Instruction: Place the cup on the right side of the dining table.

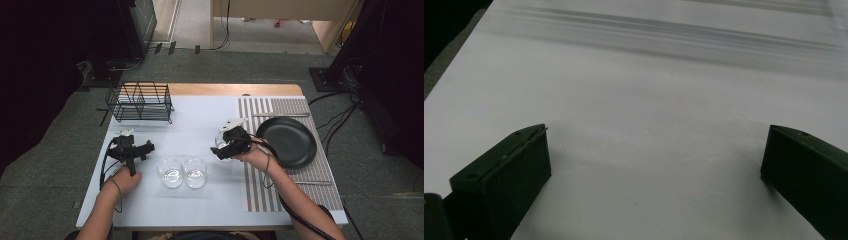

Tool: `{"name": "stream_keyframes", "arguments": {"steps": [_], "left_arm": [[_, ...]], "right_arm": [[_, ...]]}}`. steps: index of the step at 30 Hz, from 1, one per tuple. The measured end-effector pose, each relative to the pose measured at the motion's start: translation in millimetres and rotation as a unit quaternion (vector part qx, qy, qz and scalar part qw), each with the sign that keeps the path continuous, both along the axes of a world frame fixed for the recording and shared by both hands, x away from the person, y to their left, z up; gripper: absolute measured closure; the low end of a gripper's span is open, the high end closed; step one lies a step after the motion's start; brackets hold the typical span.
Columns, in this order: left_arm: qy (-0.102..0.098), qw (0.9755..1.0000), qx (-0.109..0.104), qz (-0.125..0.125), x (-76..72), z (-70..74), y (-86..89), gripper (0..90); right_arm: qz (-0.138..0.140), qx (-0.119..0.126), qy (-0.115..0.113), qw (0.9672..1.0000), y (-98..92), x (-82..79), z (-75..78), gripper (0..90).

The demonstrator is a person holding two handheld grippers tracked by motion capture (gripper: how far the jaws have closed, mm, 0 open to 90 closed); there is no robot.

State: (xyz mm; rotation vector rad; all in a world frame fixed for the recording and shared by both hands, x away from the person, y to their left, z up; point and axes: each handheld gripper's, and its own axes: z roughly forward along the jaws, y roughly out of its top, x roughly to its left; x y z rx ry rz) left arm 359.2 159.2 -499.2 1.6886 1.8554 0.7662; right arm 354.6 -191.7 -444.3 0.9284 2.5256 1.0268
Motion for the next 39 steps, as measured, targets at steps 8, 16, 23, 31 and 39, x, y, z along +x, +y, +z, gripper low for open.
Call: {"name": "stream_keyframes", "arguments": {"steps": [8,16,23,31,39], "left_arm": [[0.0,1.0,0.0,0.0,-0.1,0.0,0.0,0.0],[0.0,1.0,0.0,0.0,-0.1,0.0,0.0,0.0],[0.0,1.0,0.0,0.0,-0.1,0.0,0.0,0.0],[0.0,1.0,0.0,0.0,-0.1,0.0,0.0,0.0],[0.0,1.0,0.0,0.0,-0.1,0.0,0.0,0.0]], "right_arm": [[-0.014,0.003,-0.001,0.9999,-0.9,3.6,0.5,19.4],[-0.02,0.002,-0.006,0.9998,-1.7,6.0,0.4,19.3],[-0.031,0.006,-0.013,0.9994,-2.6,8.4,2.1,19.4],[-0.038,0.004,-0.014,0.9992,-3.9,10.6,1.5,19.4],[-0.053,0.002,-0.02,0.9984,-6.7,14.2,0.6,19.4]]}}
